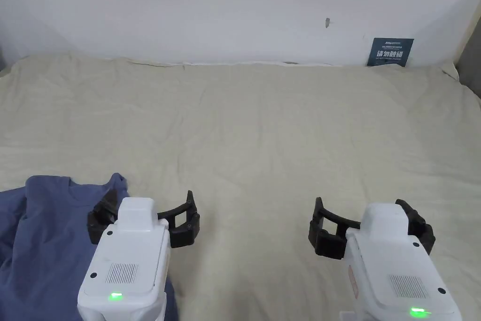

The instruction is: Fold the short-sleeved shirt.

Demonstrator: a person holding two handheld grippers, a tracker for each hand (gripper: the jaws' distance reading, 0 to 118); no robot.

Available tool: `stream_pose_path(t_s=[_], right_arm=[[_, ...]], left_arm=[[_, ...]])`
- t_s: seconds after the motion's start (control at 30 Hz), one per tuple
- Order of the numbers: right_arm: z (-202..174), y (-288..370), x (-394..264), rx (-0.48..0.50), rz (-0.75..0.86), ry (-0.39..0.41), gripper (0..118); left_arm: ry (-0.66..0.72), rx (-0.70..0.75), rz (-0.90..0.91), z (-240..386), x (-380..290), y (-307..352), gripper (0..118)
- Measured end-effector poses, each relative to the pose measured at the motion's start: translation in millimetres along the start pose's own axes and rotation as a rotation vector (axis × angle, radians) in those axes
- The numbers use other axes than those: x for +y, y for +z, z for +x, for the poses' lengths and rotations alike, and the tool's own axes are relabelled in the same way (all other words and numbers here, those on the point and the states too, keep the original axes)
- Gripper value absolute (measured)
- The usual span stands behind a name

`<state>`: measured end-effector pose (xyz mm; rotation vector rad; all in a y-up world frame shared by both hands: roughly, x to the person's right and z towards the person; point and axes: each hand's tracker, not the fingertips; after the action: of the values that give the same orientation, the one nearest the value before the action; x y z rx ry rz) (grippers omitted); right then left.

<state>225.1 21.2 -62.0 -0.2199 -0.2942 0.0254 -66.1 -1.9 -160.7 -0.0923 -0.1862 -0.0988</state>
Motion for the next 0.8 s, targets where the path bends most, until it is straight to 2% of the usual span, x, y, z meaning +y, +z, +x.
stream_pose_path(t_s=[0.4, 0.6, 0.63, 0.7, 0.73, 0.8], right_arm=[[5, -5, 2, 0.006, -0.008, 0.005, 118], [4, -4, 5, 0.005, -0.009, 0.032, 118], [3, -4, 7, -0.004, -0.008, 0.052, 118], [-4, -2, 14, -0.052, -0.007, 0.153, 118], [-10, 0, 18, -0.073, 0.022, 0.238, 118], [-26, 5, 25, -0.165, 0.088, 0.446, 118]], left_arm=[[-0.03, -0.008, -0.01, 3, 4, -3, 118], [-0.021, -0.001, -0.024, 2, 3, -11, 118], [-0.011, -0.002, -0.025, 2, 4, -11, 118], [0.063, -0.009, -0.034, 0, 8, -11, 118], [0.171, -0.027, -0.045, -4, 13, -12, 118], [0.49, -0.104, -0.081, -18, 22, -14, 118]])
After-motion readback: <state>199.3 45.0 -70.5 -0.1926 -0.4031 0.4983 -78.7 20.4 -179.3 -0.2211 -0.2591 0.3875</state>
